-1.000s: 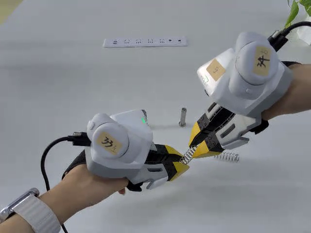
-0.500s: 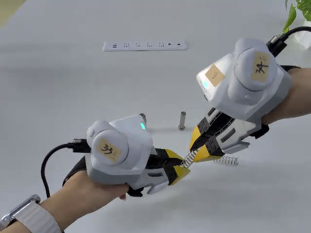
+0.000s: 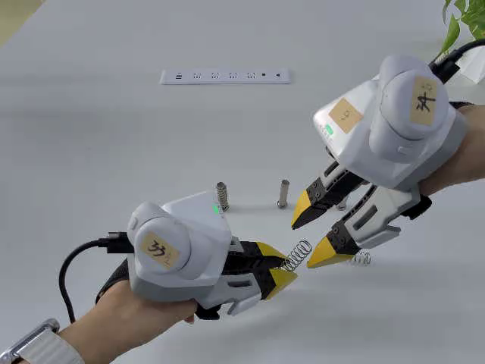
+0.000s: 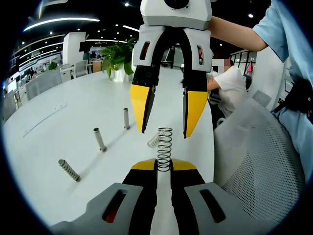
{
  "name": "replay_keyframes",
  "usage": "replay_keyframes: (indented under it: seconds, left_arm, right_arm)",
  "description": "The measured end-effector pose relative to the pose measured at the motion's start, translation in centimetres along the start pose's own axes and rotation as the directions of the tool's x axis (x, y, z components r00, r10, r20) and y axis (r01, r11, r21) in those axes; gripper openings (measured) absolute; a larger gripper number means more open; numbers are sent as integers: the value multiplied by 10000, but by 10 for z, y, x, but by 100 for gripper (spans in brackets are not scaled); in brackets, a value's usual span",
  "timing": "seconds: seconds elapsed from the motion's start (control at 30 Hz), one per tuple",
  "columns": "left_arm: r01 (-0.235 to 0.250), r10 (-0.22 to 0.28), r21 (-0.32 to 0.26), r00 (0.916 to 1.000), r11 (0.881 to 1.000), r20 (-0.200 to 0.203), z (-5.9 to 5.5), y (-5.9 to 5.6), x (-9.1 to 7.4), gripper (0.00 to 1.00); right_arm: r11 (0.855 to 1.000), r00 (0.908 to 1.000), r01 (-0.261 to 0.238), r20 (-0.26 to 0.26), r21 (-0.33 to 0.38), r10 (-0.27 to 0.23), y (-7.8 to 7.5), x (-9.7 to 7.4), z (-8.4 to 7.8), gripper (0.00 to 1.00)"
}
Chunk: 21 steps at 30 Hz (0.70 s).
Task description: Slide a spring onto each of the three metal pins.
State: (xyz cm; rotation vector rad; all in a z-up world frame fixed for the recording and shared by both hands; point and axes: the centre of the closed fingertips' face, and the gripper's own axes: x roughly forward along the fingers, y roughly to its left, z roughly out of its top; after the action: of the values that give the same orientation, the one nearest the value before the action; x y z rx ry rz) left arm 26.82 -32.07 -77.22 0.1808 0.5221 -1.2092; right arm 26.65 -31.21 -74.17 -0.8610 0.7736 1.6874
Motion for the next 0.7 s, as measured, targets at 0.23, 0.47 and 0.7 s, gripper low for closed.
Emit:
replay_keyframes:
  seconds: [0.23, 0.47, 0.7]
  left_arm:
    - [59, -58, -3, 9997, 10000, 217, 5, 0, -1, 6]
    - [96, -95, -32, 9990, 9999, 441, 10, -1, -1, 6]
    - [111, -106, -77, 9980, 9999, 616, 14, -2, 0, 6]
  right_arm:
    - [9999, 9998, -151, -126, 2, 151, -1, 1, -1, 20]
    - [9994, 9990, -338, -286, 32, 339, -1, 5, -4, 15]
    - [9990, 9986, -452, -263, 68, 454, 0, 6, -3, 12]
